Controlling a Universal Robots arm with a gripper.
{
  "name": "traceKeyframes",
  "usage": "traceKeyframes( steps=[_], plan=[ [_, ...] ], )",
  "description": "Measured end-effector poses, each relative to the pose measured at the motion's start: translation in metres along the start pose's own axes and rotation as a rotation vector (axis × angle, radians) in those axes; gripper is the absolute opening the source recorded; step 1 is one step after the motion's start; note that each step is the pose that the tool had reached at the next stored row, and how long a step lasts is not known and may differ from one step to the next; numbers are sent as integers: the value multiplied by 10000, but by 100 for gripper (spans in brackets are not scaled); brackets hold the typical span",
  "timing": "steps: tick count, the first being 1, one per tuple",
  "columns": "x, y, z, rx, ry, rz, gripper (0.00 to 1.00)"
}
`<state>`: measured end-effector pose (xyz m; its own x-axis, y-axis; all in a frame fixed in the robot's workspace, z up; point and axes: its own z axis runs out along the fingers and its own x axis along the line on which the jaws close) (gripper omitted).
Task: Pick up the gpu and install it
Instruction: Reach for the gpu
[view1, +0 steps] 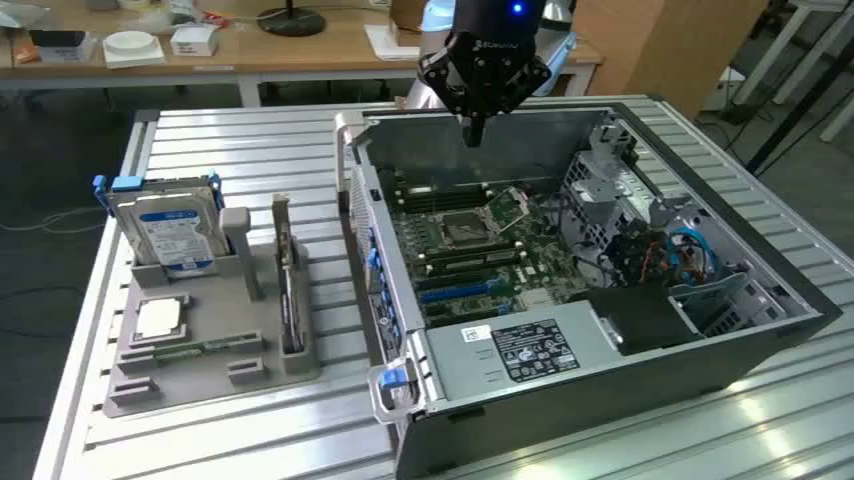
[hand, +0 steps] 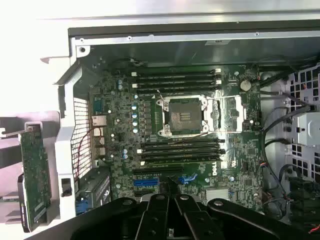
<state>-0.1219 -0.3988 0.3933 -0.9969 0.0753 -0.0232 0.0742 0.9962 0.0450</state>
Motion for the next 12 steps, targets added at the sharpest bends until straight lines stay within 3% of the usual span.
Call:
traceKeyframes(
  steps=[12],
  plan=[
    [37,-3,0,0,-1,1,11]
  ],
)
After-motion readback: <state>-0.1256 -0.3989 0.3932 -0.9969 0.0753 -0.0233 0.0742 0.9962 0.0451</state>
